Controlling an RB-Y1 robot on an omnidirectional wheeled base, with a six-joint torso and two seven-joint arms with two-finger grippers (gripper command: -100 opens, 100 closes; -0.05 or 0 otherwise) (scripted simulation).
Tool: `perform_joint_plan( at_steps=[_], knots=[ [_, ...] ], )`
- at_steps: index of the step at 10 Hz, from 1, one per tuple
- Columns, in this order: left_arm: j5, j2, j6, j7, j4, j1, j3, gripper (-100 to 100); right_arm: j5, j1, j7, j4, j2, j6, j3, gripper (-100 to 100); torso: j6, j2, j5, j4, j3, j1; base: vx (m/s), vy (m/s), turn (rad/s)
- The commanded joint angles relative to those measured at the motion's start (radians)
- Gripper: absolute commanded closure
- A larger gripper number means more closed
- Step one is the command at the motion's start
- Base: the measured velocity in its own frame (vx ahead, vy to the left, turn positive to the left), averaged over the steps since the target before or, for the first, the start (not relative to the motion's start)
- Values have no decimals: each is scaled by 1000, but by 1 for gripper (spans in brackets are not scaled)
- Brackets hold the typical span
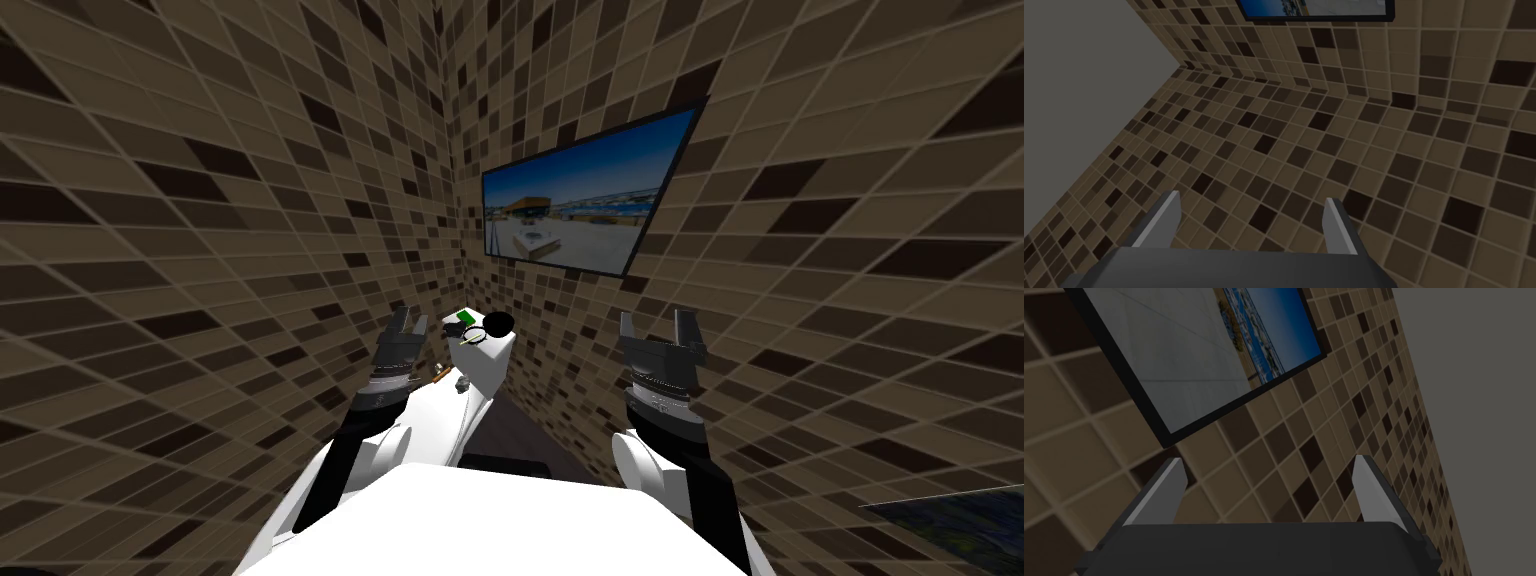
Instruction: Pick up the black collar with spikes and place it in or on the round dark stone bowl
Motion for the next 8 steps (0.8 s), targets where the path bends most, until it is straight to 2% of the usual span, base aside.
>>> perform_joint_plan(
  at_steps=[1,3,5,8],
  knots=[
    [2,45,10,1,17,-5,-4,-100,0,0,0,0,0,0,0,0,0,0,0,0,0,0,-36,23,-45],
    [4,75,25,2,41,-12,-9,-100,0,0,0,0,0,0,0,0,0,3,1,1,2,3,-61,45,-65],
    [11,104,68,6,109,-32,-24,-100,0,0,0,0,0,0,0,0,0,7,1,1,4,5,-137,87,-142],
    [16,111,106,10,169,-50,-35,-100,0,0,0,0,0,0,0,0,0,8,1,2,5,6,-108,75,-74]
  ],
)
